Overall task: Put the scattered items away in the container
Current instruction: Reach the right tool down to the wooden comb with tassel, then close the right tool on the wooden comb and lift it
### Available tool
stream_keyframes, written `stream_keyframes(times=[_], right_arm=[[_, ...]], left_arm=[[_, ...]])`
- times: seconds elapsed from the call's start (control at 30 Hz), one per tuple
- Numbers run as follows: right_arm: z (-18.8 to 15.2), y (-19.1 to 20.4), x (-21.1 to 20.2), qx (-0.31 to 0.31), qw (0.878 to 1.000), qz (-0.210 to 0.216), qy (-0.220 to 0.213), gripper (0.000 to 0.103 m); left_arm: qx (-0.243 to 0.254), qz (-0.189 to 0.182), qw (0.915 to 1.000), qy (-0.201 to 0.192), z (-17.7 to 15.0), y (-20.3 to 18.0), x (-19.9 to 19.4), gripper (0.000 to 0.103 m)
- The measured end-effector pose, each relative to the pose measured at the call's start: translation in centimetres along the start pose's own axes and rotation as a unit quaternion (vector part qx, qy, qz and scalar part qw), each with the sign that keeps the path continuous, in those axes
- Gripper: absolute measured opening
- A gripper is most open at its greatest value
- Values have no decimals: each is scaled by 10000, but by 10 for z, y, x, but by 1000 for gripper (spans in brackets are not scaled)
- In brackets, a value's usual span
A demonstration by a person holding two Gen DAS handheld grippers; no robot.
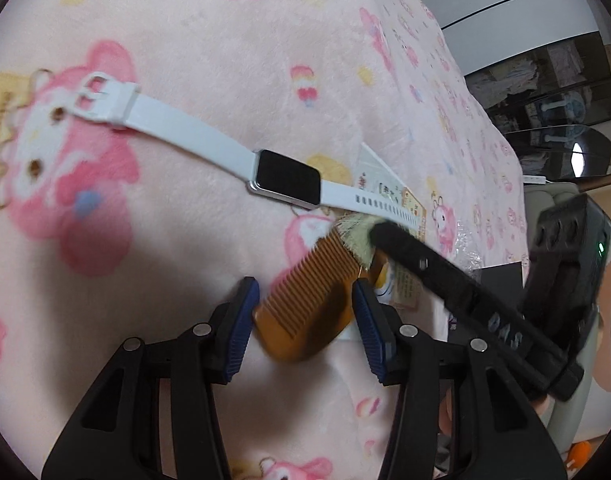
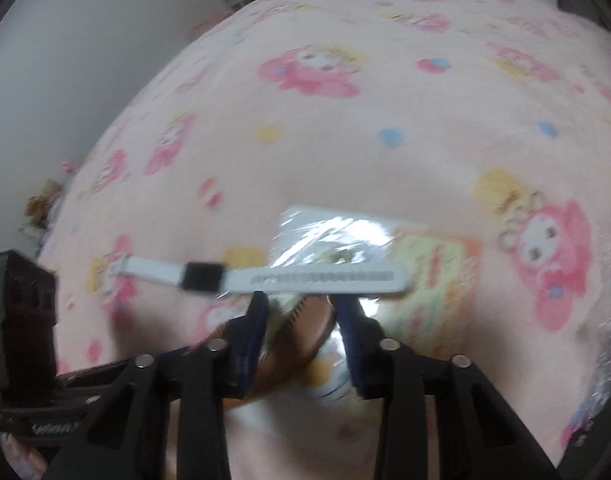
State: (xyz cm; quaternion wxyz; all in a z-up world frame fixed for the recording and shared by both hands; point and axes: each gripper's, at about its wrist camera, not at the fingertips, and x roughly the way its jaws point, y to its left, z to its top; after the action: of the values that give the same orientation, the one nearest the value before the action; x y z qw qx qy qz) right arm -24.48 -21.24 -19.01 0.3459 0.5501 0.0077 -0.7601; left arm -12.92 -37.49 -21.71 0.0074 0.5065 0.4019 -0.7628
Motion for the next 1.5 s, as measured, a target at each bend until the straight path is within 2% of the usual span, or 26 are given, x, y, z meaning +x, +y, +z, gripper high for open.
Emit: stream_keyframes(times=[0.13, 0.2, 0.3, 0.4, 0.5, 0.6, 0.63, 0.77, 0.83, 0.9, 1.07, 1.2, 1.37, 1.43, 1.5], right_arm=[[-24, 16, -11, -232, 9995, -118, 158, 30], [-40, 20, -17, -199, 9992, 38, 345, 30], [-72, 29, -27, -194, 9952, 604, 749, 30], [-85, 34, -33, -270, 9958, 418, 763, 30], [-73, 29, -30, -119, 9985, 204, 503, 30], [-50, 21, -17, 169, 9991, 284, 276, 31], [-43, 20, -11, 165, 9994, 229, 213, 31], [-27, 23, 8, 1, 9992, 199, 359, 31], [-28, 27, 8, -109, 9988, 262, 409, 31], [-36, 35, 11, -158, 9967, 488, 635, 32], [-55, 48, 2, -332, 9921, 764, 938, 32], [-50, 51, 0, -375, 9956, 526, 675, 32], [-51, 46, 27, -262, 9929, 570, 1009, 34], [-53, 52, 20, -311, 9935, 574, 938, 34], [-57, 56, 6, -383, 9943, 548, 832, 34]], left_arm=[[-13, 132, 9999, -72, -13, 4, -17, 48], [-23, 204, 9997, -94, -22, 8, -25, 48], [-106, 344, 9993, -142, -38, 18, -38, 48], [-248, 646, 9972, -270, -54, 32, -49, 48], [-447, 379, 9980, -251, -61, 42, -49, 48], [-332, 374, 9984, -273, -59, 36, -45, 48], [-302, 335, 9985, -296, -57, 34, -44, 44], [-250, 333, 9986, -312, -47, 26, -34, 35], [-201, 433, 9982, -371, -41, 25, -33, 34], [-165, 677, 9960, -554, -36, 25, -38, 34], [-408, 662, 9950, -625, -39, 39, -52, 34], [-472, 717, 9952, -479, -52, 49, -51, 36], [-478, 609, 9962, -407, -51, 48, -46, 35], [-319, 746, 9954, -503, -52, 37, -51, 38], [-174, 708, 9959, -535, -54, 28, -62, 38]])
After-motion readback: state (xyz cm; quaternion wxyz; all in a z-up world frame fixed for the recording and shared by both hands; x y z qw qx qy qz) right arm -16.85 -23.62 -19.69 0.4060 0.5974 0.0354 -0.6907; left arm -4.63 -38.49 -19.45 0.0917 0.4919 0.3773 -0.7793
